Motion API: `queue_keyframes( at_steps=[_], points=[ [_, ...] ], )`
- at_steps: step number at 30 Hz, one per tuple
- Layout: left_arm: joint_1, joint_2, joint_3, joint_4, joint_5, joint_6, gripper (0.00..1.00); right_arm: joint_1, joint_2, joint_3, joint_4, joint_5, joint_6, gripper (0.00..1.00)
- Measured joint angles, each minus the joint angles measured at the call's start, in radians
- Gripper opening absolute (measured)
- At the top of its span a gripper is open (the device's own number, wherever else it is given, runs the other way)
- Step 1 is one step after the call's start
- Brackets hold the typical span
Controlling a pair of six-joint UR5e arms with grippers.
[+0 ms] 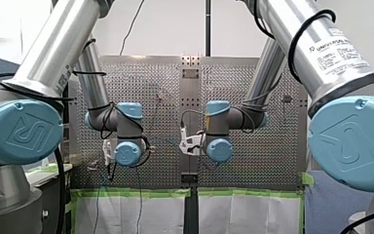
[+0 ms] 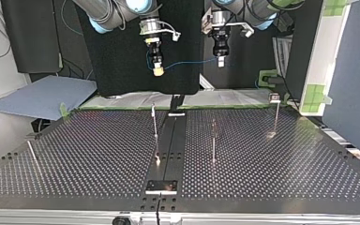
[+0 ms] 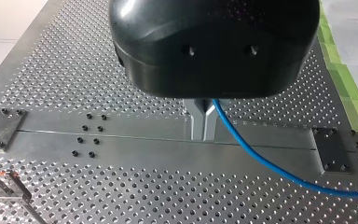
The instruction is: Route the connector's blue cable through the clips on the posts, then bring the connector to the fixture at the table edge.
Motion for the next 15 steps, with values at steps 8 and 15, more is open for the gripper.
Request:
queue_keyframes(
  at_steps=[8,15],
  points=[
    [0.002,-0.004,0.000,0.000,0.001,-0.001,0.00,0.000,0.000,0.000,0.001,0.000,0.000,0.00],
    [0.004,-0.056,0.000,0.000,0.001,-0.001,0.00,-0.001,-0.001,0.001,0.002,0.000,0.000,0.00]
  ],
)
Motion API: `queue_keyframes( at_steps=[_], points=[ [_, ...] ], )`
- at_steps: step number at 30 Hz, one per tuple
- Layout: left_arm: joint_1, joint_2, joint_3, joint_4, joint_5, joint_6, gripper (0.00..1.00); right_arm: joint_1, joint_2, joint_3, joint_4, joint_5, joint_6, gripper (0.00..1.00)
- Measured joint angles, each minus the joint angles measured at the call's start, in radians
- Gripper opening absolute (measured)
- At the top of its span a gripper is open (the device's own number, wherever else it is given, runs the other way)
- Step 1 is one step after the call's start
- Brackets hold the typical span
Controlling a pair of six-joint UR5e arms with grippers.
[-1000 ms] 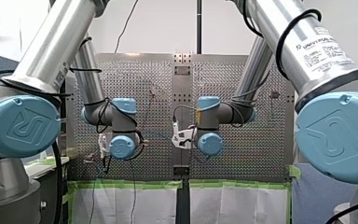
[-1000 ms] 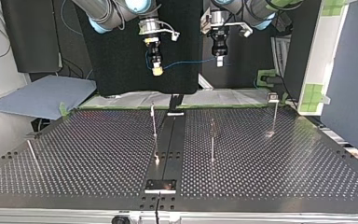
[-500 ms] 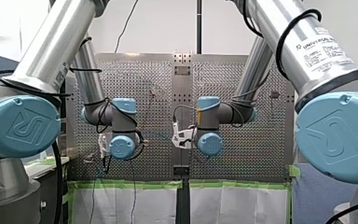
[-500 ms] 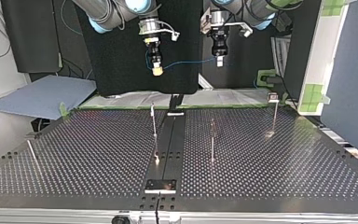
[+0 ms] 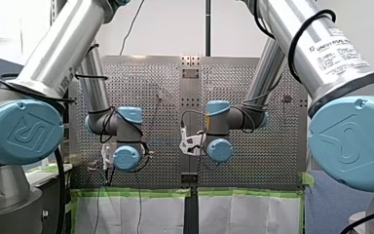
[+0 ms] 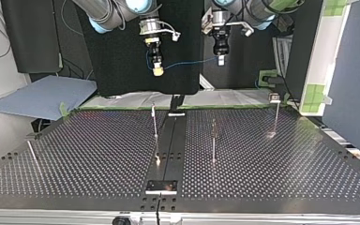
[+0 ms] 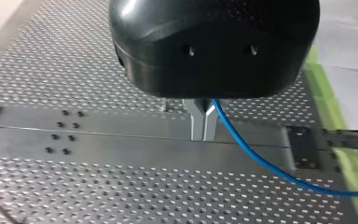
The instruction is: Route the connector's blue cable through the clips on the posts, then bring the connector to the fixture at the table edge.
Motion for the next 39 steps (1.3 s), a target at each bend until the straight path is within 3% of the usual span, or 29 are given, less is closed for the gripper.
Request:
queue_keyframes(
  at_steps=[18,28,35,39],
  points=[
    [0.000,-0.025,0.000,0.000,0.000,0.000,0.00,0.001,0.002,-0.002,0.002,0.000,0.002,0.00],
    [0.000,-0.025,0.000,0.000,0.000,0.000,0.00,0.004,0.070,-0.069,0.070,0.000,0.061,0.00],
    [0.000,-0.025,0.000,0.000,0.000,0.000,0.00,0.004,0.099,-0.089,0.135,0.000,0.069,0.00],
    [0.000,-0.025,0.000,0.000,0.000,0.000,0.00,0.004,0.101,-0.090,0.147,0.000,0.069,0.00]
  ],
)
